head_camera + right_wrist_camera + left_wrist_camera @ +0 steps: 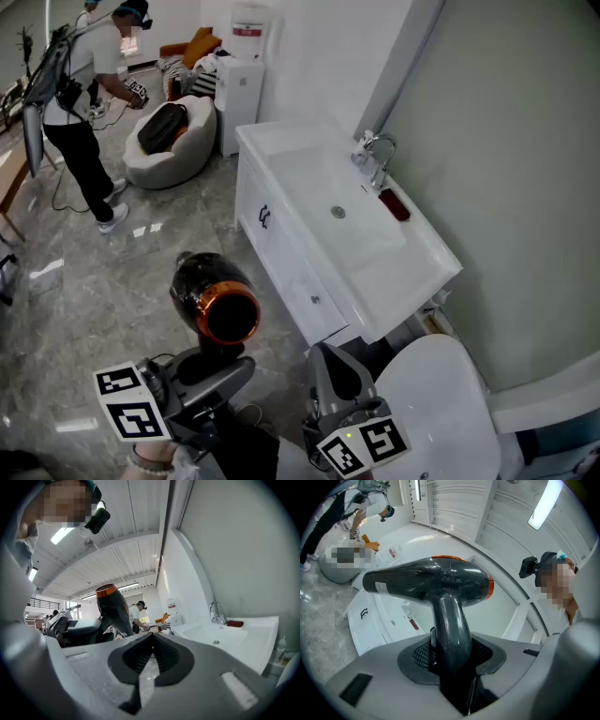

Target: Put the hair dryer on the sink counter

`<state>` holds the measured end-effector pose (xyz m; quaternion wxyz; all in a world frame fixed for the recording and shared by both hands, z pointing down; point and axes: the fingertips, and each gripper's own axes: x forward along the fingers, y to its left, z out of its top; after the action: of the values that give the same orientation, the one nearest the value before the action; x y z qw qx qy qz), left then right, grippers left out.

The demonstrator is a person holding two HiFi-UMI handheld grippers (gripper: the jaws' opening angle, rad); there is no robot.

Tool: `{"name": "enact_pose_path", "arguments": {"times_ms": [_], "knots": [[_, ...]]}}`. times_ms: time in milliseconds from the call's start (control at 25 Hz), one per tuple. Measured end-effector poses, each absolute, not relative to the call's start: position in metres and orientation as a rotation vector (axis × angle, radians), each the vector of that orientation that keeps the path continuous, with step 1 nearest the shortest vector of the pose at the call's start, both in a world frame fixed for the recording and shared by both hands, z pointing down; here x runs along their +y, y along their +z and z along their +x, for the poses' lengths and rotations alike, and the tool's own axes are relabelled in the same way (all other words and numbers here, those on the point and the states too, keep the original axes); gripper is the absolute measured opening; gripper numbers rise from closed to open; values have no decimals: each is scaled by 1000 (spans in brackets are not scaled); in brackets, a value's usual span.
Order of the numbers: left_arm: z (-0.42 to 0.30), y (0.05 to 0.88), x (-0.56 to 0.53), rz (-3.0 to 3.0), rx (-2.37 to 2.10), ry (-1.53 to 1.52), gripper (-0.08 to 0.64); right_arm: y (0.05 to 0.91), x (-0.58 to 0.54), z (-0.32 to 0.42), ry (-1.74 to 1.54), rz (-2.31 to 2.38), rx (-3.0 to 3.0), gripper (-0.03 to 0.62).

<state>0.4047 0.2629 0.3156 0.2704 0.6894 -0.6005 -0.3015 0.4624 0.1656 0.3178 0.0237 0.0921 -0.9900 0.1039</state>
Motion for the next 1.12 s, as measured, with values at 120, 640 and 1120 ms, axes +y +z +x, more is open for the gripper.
{"name": "enact_pose_path", "arguments": {"times_ms": [120, 640, 1120], "knots": [[404, 318, 263, 1850, -1633, -807, 167, 321, 166, 462, 325, 283, -3057, -3], [397, 324, 267, 1848, -1645, -800, 167, 335, 172, 457, 354, 263, -3014, -2], [371, 316, 290, 1877, -1624, -795, 167, 327, 195, 430, 350, 289, -3013, -3]]}}
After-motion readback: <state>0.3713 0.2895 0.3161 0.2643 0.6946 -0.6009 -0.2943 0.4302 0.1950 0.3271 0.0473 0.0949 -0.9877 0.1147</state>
